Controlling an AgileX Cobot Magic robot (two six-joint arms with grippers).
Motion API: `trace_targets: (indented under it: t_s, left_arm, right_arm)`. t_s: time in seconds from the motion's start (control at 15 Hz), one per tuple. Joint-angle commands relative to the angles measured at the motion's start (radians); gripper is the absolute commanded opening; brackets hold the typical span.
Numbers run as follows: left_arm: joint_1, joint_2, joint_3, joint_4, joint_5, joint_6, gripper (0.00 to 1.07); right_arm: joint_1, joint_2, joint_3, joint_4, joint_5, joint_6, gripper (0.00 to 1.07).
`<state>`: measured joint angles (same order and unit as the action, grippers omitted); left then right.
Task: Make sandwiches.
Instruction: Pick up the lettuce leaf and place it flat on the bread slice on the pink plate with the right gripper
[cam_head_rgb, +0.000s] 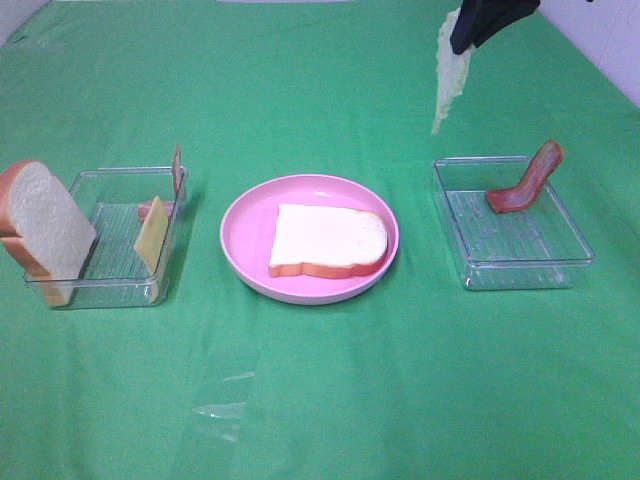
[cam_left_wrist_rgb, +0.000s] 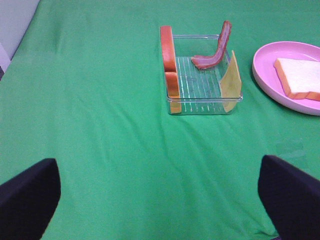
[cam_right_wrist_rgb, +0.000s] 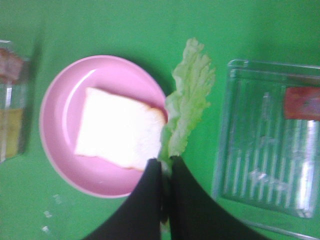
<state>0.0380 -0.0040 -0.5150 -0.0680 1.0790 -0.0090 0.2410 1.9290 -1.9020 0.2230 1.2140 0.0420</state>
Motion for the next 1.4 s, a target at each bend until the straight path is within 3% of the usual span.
trace_targets:
  t_s: [0.07, 0.4, 0.53, 0.6, 0.67, 1.0, 1.13, 1.4]
  left_arm:
    - [-0.002, -0.016, 0.0, 0.0, -0.005, 0.001, 1.02]
    - [-0.002, -0.016, 0.0, 0.0, -0.005, 0.001, 1.02]
    - [-0.002, -0.016, 0.0, 0.0, -0.005, 0.001, 1.02]
    - [-0.002, -0.016, 0.0, 0.0, -0.005, 0.001, 1.02]
    - [-0.002, -0.016, 0.0, 0.0, -0.005, 0.001, 1.02]
    - [-0.002, -0.016, 0.0, 0.001, -0.005, 0.001, 1.02]
    - [-0.002, -0.016, 0.0, 0.001, -0.005, 0.001, 1.02]
    - [-0.002, -0.016, 0.0, 0.001, -0.005, 0.001, 1.02]
  right_arm:
    - [0.001, -0.027, 0.08, 0.16, -0.005, -0.101, 0.0]
    - [0.001, -0.004, 0.251, 0.605, -0.154, -0.431, 0.0]
    - [0.003, 0.064, 0.253, 0.771, -0.149, -0.499, 0.0]
    - [0.003, 0.064, 0.253, 0.771, -0.149, -0.499, 0.0]
    - [0.041, 0.156, 0.253, 0.859, -0.143, -0.559, 0.0]
    - [0.076, 0.261, 0.251, 0.854, -0.178, -0.574, 0.0]
    - [0.076, 0.282, 0.251, 0.764, -0.224, -0.573, 0.0]
    - [0.076, 0.282, 0.251, 0.709, -0.234, -0.571, 0.0]
